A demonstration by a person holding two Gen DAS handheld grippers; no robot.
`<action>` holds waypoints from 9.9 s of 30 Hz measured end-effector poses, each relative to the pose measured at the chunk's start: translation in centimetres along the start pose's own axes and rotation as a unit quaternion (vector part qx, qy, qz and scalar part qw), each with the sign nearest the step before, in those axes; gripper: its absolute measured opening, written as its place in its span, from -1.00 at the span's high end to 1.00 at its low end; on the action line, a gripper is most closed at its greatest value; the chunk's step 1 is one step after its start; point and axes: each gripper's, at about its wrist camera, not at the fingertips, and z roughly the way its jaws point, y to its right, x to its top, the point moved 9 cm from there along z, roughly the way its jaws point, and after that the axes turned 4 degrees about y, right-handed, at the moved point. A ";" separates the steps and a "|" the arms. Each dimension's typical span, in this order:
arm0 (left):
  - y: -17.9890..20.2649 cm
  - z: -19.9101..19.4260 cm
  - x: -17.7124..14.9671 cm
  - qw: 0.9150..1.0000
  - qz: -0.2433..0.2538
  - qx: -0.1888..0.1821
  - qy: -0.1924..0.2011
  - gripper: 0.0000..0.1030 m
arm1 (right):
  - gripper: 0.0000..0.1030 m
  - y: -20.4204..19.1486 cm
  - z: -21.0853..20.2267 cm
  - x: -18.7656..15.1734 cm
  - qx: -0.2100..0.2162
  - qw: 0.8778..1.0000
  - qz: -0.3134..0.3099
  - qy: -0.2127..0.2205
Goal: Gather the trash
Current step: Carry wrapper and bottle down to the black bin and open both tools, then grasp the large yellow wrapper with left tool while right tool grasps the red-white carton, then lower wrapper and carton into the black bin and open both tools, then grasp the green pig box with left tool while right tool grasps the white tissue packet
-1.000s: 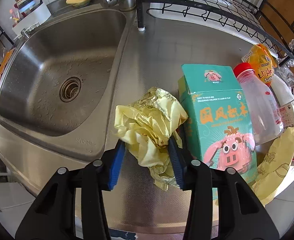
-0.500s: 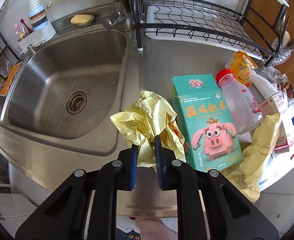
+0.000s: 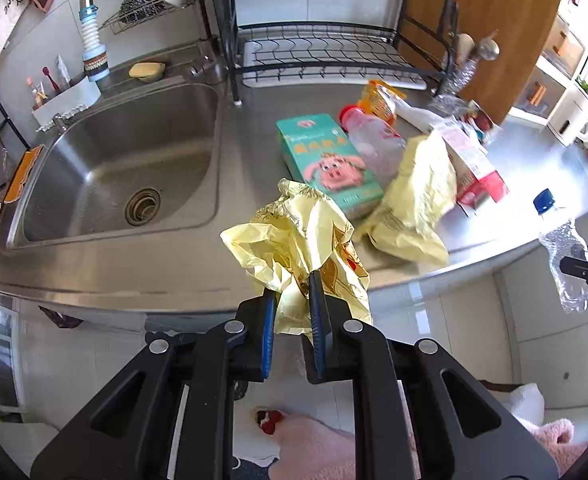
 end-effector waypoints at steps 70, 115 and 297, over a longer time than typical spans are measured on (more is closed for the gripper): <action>5.9 17.0 -16.1 0.982 0.016 -0.081 -0.167 -0.39 | -0.60 -2.4 17.3 -10.7 0.046 0.985 0.132 -0.097; 12.2 12.9 6.4 0.990 0.070 -0.125 0.001 0.32 | -0.47 -1.7 12.7 14.3 0.049 0.998 0.014 0.042; 4.1 14.5 11.1 0.996 -0.086 -0.008 0.019 -0.53 | 0.29 4.3 13.1 18.6 0.043 0.994 0.063 0.081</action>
